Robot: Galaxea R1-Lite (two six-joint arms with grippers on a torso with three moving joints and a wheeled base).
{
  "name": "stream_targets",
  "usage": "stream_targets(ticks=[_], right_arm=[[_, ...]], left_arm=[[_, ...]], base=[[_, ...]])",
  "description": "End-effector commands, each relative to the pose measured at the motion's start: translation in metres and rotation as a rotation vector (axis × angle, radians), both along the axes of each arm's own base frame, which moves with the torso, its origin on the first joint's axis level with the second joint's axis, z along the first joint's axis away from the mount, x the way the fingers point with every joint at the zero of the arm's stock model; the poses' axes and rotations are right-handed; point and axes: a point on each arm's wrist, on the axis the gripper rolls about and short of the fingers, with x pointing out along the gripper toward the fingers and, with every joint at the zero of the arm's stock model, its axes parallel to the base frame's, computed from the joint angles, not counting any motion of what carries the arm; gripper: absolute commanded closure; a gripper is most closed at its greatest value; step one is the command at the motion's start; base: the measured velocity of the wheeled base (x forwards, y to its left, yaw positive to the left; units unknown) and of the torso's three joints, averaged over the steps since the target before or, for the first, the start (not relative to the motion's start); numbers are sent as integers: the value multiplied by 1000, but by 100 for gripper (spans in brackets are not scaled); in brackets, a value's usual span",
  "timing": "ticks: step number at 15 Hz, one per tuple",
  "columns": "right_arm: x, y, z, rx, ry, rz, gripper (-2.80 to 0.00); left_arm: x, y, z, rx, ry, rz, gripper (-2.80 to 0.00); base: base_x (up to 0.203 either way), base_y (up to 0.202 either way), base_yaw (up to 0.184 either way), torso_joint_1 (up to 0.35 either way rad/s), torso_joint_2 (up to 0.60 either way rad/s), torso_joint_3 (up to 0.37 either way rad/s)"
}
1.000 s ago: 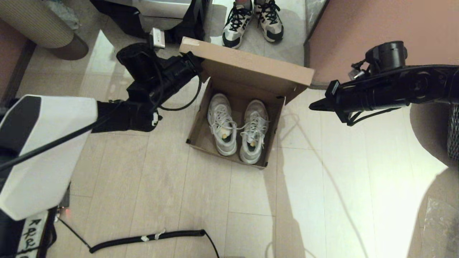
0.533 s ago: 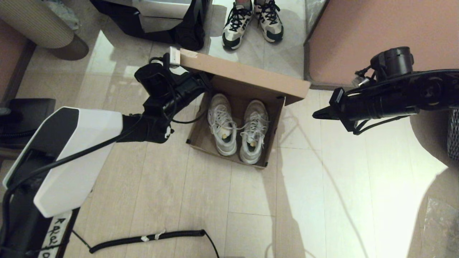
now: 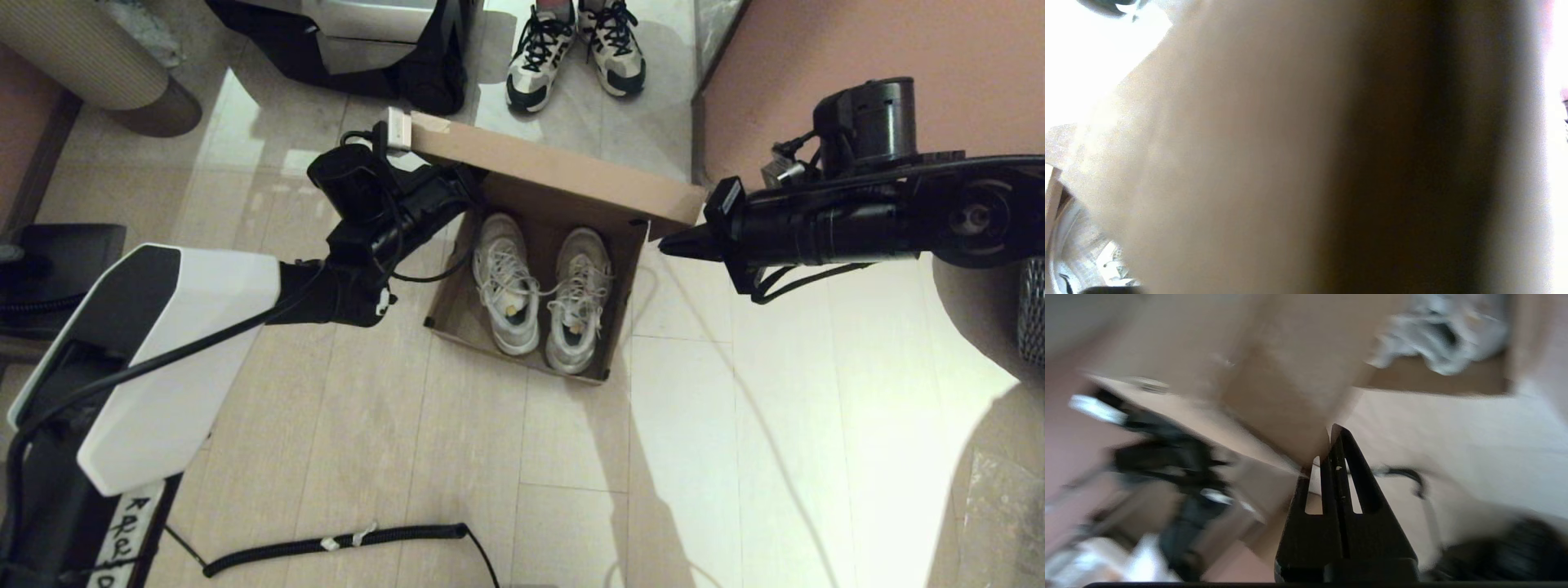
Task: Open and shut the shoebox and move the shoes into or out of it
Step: Open the shoe box
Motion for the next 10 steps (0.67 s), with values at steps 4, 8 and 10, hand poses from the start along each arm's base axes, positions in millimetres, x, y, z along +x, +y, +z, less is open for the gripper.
stream_targets(ticks=[4,8,10], right_arm=[[15,8,18,78,-54,-49,0],[45,16,20,86,-130,-126,0],[70,20,10,67,-165,-220,0]], left_arm=[[-1,0,2,-3,-6,-4,0],[-9,4,17,-14,-29,1,0],[-15,7,29,-20,-46,3,0]], base=[[0,0,0,0,0,0],[0,0,0,0,0,0],[0,0,0,0,0,0]])
